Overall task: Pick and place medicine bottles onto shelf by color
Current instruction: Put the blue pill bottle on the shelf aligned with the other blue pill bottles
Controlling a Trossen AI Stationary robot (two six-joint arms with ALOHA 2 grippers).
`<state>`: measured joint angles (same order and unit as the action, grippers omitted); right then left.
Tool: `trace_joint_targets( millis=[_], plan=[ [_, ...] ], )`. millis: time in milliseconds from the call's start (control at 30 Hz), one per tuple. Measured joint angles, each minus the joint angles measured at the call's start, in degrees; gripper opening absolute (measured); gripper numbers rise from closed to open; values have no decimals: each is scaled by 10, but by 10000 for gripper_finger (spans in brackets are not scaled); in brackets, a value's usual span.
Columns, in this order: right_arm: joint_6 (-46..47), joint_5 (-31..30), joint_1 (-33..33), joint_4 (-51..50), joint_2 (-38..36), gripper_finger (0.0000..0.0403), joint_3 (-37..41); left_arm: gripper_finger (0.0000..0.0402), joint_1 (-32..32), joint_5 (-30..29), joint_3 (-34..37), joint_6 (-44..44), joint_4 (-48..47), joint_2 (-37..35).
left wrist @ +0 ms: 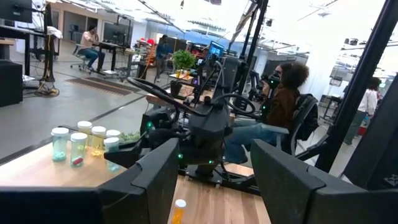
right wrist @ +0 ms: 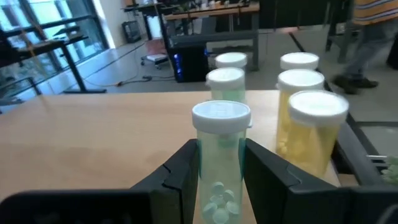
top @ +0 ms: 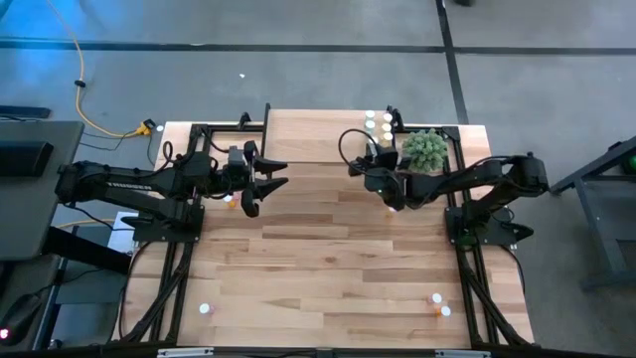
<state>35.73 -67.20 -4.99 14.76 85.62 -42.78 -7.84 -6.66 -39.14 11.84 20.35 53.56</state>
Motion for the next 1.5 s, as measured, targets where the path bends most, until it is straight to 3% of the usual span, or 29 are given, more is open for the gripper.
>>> trace_joint_targets(
  millis=[300,467,1367,1500],
  plan=[
    [-1,24,-9,-3,0,103,0,188,0,0,0,0,0,0],
    [-2,75,-22,-5,-2,103,0,188,0,1,0,0,0,0],
    [-12,76,-23,-2,-1,104,0,188,0,1,0,0,0,0],
    [-17,78,-23,-4,-1,122,1,188,0,0,0,0,0,0]
  ],
)
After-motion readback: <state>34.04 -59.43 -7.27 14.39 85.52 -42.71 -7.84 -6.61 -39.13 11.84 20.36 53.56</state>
